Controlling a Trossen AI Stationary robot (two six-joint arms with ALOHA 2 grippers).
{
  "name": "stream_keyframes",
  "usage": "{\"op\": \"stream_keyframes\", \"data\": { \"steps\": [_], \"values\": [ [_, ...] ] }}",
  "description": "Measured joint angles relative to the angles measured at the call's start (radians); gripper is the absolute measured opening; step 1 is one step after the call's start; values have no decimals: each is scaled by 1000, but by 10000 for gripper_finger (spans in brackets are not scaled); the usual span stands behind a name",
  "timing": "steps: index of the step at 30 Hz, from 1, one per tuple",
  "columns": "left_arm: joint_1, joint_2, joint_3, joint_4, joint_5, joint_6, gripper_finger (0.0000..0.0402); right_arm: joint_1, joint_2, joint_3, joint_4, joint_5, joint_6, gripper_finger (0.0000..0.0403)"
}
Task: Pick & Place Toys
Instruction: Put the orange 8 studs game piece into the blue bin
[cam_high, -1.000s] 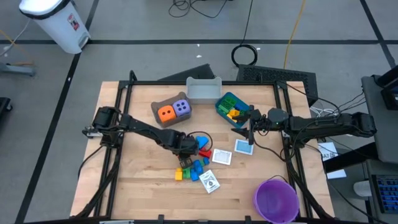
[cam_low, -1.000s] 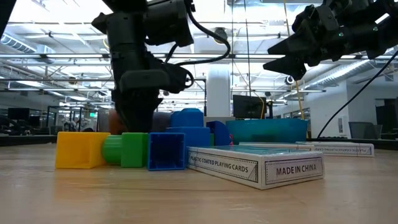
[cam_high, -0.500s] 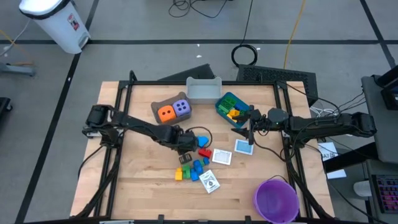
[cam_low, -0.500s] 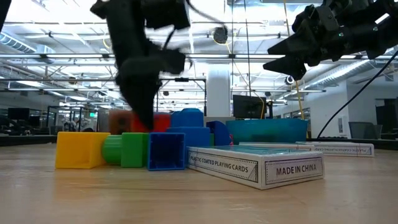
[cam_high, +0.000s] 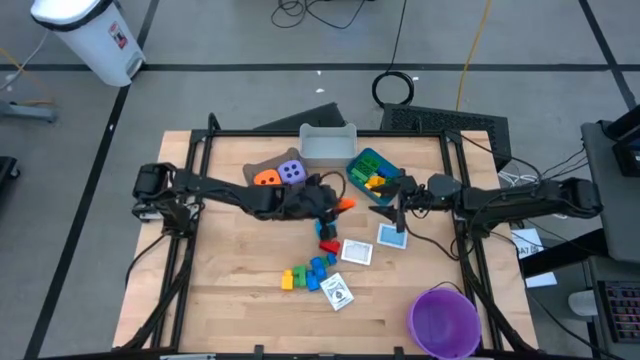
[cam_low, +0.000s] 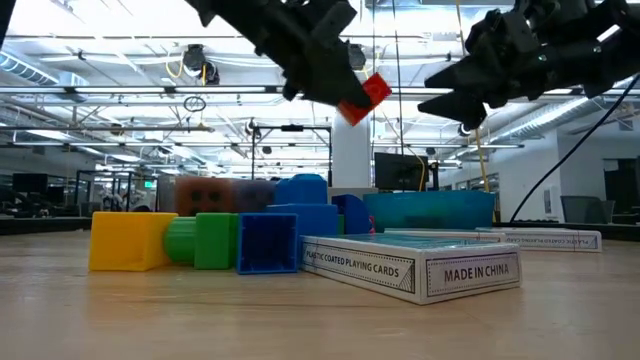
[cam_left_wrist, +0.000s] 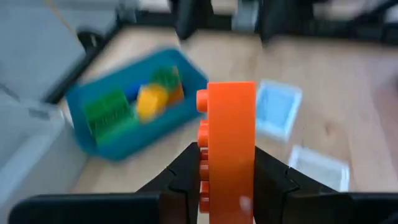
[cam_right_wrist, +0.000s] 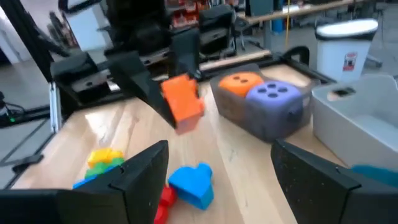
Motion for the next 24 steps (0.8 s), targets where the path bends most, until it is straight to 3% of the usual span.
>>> {"op": "stream_keyframes", "data": {
  "steps": [5,9,18,24],
  "values": [
    [17,-1,0,118,28,30,101,39,89,0,137,-1,-33,279],
    [17,0,0,125,128,53,101,69,177,0,275,4,-73,279],
    [7,24,-2,104,132,59,101,103,372,0,584,-5,-66,279],
    [8,31,0,125,132,60,101,106,422,5,614,-2,-74,270]
  ]
}}
